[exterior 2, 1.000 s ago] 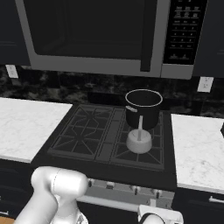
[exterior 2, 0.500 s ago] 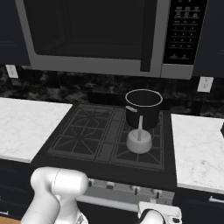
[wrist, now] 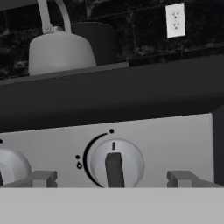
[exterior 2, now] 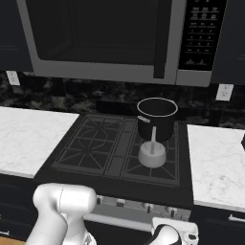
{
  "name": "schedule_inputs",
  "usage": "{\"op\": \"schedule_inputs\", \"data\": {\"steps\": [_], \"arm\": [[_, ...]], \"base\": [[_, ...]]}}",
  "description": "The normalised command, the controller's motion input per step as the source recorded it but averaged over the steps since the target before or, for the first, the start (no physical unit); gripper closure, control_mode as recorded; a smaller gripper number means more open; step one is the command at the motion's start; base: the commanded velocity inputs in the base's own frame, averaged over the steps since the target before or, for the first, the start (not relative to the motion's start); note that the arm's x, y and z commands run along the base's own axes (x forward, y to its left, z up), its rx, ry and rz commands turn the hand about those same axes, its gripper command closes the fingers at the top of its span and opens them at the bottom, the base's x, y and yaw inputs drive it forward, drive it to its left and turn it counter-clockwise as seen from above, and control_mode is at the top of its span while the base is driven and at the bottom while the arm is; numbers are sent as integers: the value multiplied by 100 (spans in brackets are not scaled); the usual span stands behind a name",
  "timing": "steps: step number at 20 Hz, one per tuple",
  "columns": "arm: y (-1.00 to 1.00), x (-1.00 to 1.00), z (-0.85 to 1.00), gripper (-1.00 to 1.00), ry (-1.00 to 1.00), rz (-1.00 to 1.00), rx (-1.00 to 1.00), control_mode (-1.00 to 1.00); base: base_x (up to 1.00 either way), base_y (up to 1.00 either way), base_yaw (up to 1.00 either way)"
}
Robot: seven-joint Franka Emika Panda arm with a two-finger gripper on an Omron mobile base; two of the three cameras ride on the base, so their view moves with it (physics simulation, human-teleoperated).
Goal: Pick the kettle from the counter and place it on a stove burner. Then turn the burner on.
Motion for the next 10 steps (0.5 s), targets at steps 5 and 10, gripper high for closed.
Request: {"op": "schedule_inputs", "data": {"steps": [5, 10], "arm": [[0, 0, -13, -100, 0, 0, 0, -100], [0, 3, 0, -100, 0, 0, 0, -100]], "base": [[0, 0, 0], [0, 0, 0]]}}
